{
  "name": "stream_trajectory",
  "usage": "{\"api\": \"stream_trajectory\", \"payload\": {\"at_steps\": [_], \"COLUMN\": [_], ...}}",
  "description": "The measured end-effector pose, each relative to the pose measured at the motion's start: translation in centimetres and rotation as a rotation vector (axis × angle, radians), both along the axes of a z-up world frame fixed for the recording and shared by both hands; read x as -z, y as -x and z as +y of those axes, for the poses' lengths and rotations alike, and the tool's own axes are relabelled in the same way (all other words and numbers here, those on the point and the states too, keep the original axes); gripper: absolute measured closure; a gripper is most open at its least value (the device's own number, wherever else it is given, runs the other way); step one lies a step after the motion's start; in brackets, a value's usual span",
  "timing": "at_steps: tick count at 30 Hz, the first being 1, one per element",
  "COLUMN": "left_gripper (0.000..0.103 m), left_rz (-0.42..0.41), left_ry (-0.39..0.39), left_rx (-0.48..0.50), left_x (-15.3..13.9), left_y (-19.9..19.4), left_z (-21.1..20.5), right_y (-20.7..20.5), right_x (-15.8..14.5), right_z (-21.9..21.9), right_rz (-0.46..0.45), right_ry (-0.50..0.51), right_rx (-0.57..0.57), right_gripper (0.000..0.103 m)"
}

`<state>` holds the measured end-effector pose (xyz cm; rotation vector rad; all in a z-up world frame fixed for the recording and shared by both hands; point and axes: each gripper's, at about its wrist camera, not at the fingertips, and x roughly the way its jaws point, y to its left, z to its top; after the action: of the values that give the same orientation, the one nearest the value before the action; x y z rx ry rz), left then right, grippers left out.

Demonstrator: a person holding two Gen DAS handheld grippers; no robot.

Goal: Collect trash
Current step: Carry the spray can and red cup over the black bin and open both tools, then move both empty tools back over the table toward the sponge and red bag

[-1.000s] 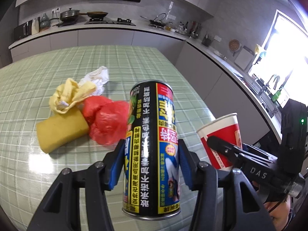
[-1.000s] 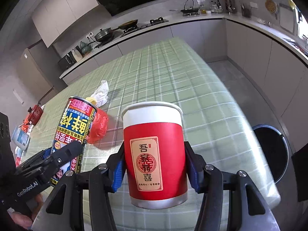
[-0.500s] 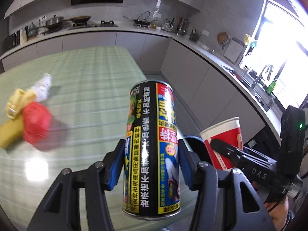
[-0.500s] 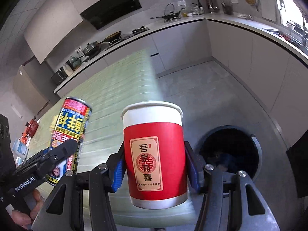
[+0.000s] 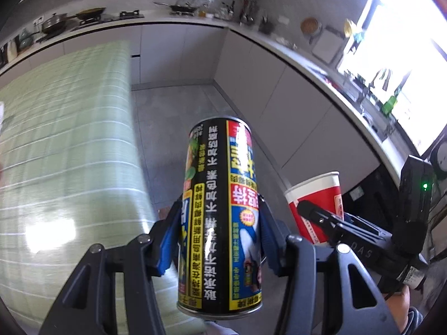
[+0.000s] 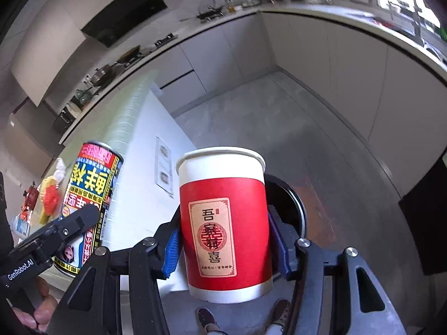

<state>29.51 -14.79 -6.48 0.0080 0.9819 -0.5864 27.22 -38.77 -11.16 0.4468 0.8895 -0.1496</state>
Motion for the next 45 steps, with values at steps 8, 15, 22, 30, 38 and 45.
{"api": "stream_trajectory", "payload": {"at_steps": [8,15,22,30,38,45], "left_gripper": [0.049,0.049,0.048,0.036,0.036,0.036], "left_rz": [0.057,0.109,0.139,0.057,-0.048,-0.004], "left_ry": [-0.111,-0.178,-0.218,-0.183,-0.117,-0.075], "left_rx": [0.025,0.007,-0.028,-0.093,-0.137,-0.138], "left_x": [3.4,5.7,6.3,3.0,-2.0,-2.4], "left_y": [0.0,-0.7,-1.8,-2.0,-1.4,-1.7], "left_z": [-3.5,-4.6,-6.2,-6.3,-3.2,-1.1], "right_y": [-0.9,-1.7,-3.8,-4.8,-5.8,-5.6], "right_x": [5.4,8.4,9.9,8.7,8.8,7.1], "right_z": [-2.1,-3.1,-3.7,-4.7,-3.5,-2.3], "right_rz": [0.085,0.120,0.152,0.119,0.147,0.132], "right_ry": [-0.044,-0.039,-0.041,-0.029,-0.022,0.010], "right_rx": [-0.005,-0.026,-0.044,-0.007,-0.043,-0.009], "right_gripper": [0.046,0.045,0.038,0.036,0.026,0.025]}}
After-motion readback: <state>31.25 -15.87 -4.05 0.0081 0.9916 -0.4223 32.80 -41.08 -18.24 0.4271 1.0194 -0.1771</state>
